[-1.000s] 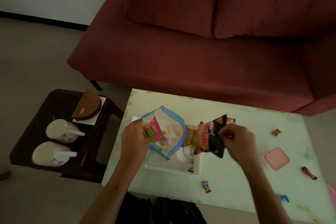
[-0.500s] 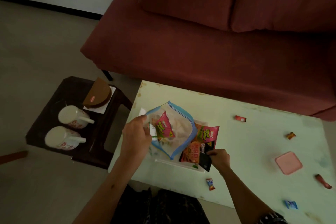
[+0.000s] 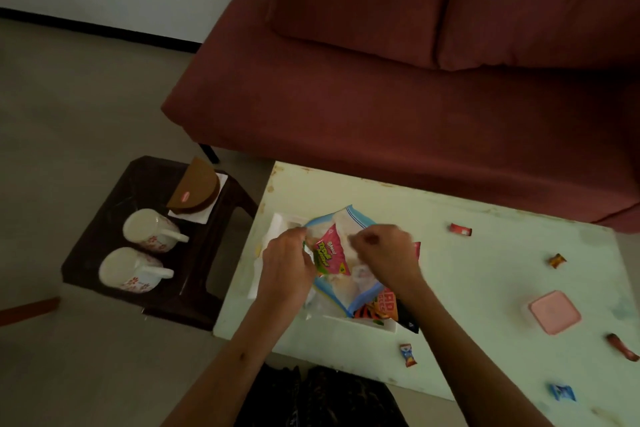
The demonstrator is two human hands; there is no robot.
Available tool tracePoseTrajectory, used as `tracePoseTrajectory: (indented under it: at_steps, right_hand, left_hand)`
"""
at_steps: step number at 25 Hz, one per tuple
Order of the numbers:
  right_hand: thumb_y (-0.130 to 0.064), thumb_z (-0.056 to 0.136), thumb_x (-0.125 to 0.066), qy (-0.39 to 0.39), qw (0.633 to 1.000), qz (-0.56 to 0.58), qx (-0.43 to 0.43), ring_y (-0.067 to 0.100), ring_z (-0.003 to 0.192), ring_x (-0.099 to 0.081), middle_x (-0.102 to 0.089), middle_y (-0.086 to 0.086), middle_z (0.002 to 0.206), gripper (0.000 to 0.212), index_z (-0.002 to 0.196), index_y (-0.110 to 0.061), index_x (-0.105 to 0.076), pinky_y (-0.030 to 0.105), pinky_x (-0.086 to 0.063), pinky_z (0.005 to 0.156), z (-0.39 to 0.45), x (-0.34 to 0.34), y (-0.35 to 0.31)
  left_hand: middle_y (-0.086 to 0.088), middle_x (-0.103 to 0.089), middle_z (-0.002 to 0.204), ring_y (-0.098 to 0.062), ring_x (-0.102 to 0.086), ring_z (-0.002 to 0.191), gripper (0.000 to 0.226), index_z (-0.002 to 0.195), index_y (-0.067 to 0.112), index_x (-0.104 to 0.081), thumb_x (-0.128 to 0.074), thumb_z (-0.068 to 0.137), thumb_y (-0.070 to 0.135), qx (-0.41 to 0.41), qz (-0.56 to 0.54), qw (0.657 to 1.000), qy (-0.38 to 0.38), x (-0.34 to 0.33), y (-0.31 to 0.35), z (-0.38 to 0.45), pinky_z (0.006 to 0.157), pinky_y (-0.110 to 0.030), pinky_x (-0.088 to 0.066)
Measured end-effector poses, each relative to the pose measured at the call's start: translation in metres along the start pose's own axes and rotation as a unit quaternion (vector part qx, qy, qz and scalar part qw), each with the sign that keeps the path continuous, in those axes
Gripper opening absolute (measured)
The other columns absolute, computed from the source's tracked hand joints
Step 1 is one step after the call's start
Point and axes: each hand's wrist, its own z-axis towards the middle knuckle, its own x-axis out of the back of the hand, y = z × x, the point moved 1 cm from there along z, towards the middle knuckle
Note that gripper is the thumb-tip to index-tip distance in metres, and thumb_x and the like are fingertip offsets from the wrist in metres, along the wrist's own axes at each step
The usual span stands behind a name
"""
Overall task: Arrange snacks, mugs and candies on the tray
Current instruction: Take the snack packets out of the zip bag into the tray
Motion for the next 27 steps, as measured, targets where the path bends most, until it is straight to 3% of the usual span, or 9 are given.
tracePoseTrajectory:
  at_steps: [2,4,6,10,13,19,22,24,27]
  right_hand:
    - [-0.032,0.084,-0.062,-0.14,0.978,-0.143,-0.057,0.023,0.08,-0.063,-0.064,0.012,0.083,0.03,0.09,-0.003,-0.066,0.028,-0.045,0.066,0.016,-0.029,-0.004]
    - [-0.028,0.088,-0.059,-0.179,0.965,-0.151,-0.115,0.027,0.11,-0.059,-0.062,0.016,0.117,0.043,0.118,0.002,-0.055,0.033,-0.046,0.091,0.033,-0.054,0.006]
    - [-0.028,0.091,-0.054,-0.174,0.963,-0.137,-0.153,0.029,0.121,-0.054,-0.056,0.017,0.129,0.045,0.125,0.002,-0.049,0.035,-0.042,0.101,0.036,-0.066,0.011]
    - [-0.019,0.094,-0.047,-0.114,0.972,-0.148,-0.143,0.03,0.11,-0.06,-0.062,0.018,0.118,0.031,0.114,0.002,-0.056,0.034,-0.049,0.088,0.029,-0.079,0.011]
    - [-0.032,0.092,-0.048,-0.091,0.979,-0.152,-0.104,0.034,0.1,-0.065,-0.068,0.019,0.106,0.037,0.1,0.0,-0.064,0.035,-0.052,0.077,0.022,-0.061,-0.013]
    - [-0.02,0.07,-0.076,-0.032,0.998,-0.025,-0.05,0.02,0.063,-0.061,-0.062,-0.002,0.057,0.022,0.053,-0.023,-0.062,0.024,-0.04,0.059,-0.011,0.092,-0.043]
    - [-0.009,0.066,-0.081,0.074,0.989,0.102,-0.07,0.019,0.061,-0.058,-0.063,0.001,0.061,0.027,0.061,-0.021,-0.058,0.031,-0.048,0.064,-0.013,0.139,-0.025]
    - [-0.007,0.066,-0.079,0.125,0.987,0.051,-0.087,0.025,0.071,-0.063,-0.066,0.006,0.069,0.024,0.071,-0.019,-0.058,0.037,-0.05,0.072,-0.001,0.131,-0.004]
    - [-0.004,0.07,-0.069,0.09,0.989,-0.052,-0.104,0.031,0.084,-0.067,-0.073,0.013,0.082,0.013,0.079,-0.014,-0.071,0.028,-0.045,0.07,0.024,0.08,0.024]
  left_hand:
    - [-0.014,-0.067,0.115,-0.026,-0.063,0.105,0.037,0.119,0.003,-0.058,-0.057,0.082,0.003,-0.009,-0.002,1.0,-0.006,0.002,0.002,-0.003,0.094,-0.035,-0.047]
    - [-0.014,-0.068,0.114,-0.025,-0.064,0.103,0.039,0.121,0.004,-0.057,-0.058,0.082,0.004,-0.011,-0.006,1.0,-0.011,0.004,0.002,-0.006,0.094,-0.034,-0.047]
    - [-0.014,-0.069,0.112,-0.026,-0.065,0.099,0.039,0.122,0.005,-0.057,-0.058,0.082,0.003,-0.014,-0.017,1.0,-0.015,0.008,0.003,-0.009,0.094,-0.035,-0.05]
    - [-0.014,-0.069,0.111,-0.027,-0.065,0.098,0.038,0.119,0.005,-0.059,-0.059,0.081,0.005,-0.025,-0.034,0.999,-0.006,0.013,0.002,-0.01,0.093,-0.036,-0.05]
    - [-0.013,-0.068,0.113,-0.025,-0.064,0.103,0.035,0.116,0.005,-0.06,-0.059,0.082,0.008,-0.028,-0.016,0.999,0.001,0.011,-0.004,-0.01,0.092,-0.032,-0.048]
    - [-0.017,-0.066,0.112,-0.029,-0.06,0.107,0.034,0.116,0.003,-0.058,-0.057,0.082,0.005,0.033,0.012,0.999,-0.006,0.012,-0.023,0.005,0.091,-0.036,-0.047]
    - [-0.018,-0.067,0.111,-0.031,-0.06,0.106,0.036,0.117,0.002,-0.058,-0.055,0.082,0.002,0.05,0.026,0.998,0.017,0.018,-0.032,0.014,0.089,-0.035,-0.047]
    - [-0.019,-0.066,0.113,-0.031,-0.06,0.107,0.038,0.12,0.003,-0.057,-0.055,0.082,0.0,0.071,0.026,0.997,0.024,0.023,-0.036,0.019,0.089,-0.034,-0.047]
    - [-0.02,-0.067,0.109,-0.032,-0.062,0.104,0.037,0.117,0.001,-0.059,-0.057,0.08,-0.001,0.075,0.025,0.996,0.039,0.028,-0.039,0.022,0.088,-0.036,-0.049]
